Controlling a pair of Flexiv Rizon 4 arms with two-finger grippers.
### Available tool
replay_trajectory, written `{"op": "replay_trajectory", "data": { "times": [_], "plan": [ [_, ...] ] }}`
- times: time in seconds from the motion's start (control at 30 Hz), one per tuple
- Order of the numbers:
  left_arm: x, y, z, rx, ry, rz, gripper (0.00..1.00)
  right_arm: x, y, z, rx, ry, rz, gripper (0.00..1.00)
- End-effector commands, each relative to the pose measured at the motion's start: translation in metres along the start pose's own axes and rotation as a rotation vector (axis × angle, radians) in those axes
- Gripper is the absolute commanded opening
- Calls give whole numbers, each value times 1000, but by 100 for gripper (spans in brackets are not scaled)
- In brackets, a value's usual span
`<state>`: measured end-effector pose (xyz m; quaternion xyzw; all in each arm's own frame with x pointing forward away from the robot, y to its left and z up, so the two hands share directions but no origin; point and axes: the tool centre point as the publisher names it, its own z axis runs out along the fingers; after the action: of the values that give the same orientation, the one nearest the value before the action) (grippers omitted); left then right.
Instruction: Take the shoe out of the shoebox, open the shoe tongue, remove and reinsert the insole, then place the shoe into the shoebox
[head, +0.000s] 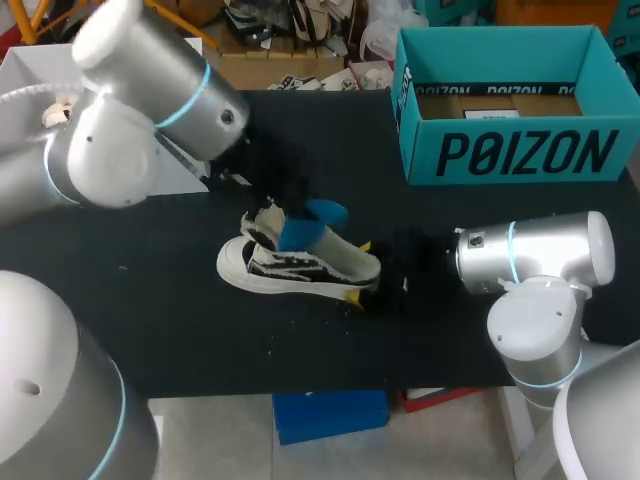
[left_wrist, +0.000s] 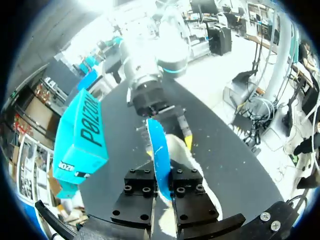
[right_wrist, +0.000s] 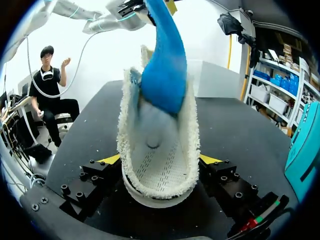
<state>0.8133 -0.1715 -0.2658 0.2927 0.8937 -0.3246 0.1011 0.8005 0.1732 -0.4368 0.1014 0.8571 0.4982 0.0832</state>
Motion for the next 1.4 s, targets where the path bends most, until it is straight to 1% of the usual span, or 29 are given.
{"op": "replay_trajectory", "data": {
  "times": [0.03,0.17,0.27,0.33,0.37,0.4,0.53,0.57,1.33,1.37,1.4],
  "plan": [
    [-26,-6,-62,498,-9,108,0,-1,-3,2,2,0,1,0],
    [-42,-22,-86,497,-31,117,0,-1,-3,2,2,0,1,0],
    [-47,-30,-99,460,-43,124,0,-1,-3,2,2,0,1,0],
    [-47,-30,-99,460,-43,124,0,-1,-3,2,2,0,1,0],
    [-48,-31,-101,428,-5,69,0,-1,-3,2,2,0,1,0],
    [-50,-31,-101,442,-20,79,0,-1,-3,2,2,0,1,0],
    [-50,-30,-103,442,-22,84,0,-1,-3,2,2,0,1,0],
    [-50,-29,-103,429,-34,69,0,-1,-3,2,2,0,1,0],
    [-49,-28,-103,438,-22,55,0,-1,-3,2,2,0,1,0],
    [-49,-31,-108,479,-32,41,0,-1,-3,2,2,0,1,0],
    [-50,-34,-113,493,-51,34,0,-1,-3,2,2,0,1,0]
  ]
}}
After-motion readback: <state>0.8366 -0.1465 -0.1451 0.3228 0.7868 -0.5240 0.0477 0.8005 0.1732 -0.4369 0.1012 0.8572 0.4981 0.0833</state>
